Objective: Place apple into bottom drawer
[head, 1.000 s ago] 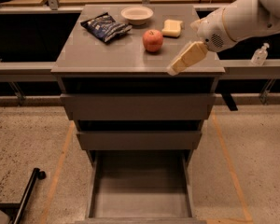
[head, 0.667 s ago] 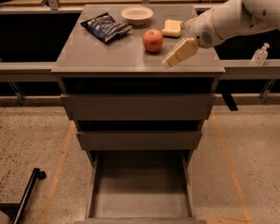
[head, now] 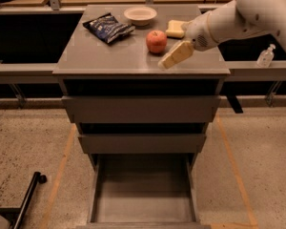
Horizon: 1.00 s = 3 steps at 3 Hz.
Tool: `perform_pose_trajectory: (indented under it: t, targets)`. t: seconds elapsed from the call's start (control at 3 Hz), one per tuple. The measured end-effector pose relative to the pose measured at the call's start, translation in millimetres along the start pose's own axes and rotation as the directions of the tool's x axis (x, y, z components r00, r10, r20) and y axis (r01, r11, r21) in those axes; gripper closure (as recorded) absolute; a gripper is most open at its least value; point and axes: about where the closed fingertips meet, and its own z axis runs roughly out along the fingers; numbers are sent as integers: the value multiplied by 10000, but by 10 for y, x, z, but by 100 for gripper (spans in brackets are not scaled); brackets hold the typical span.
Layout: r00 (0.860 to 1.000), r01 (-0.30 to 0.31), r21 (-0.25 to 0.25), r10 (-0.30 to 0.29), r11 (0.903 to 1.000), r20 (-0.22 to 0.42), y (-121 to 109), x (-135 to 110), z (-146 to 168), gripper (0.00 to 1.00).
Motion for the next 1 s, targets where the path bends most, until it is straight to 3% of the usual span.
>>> perform_pose_trajectory:
  t: [0.67,1.0]
  targets:
    - [9942,-511,-303,537,9982,937,-276,-82,634,0]
    - [9876,-770,-106,777,9970,1365,-459,-132,861,0]
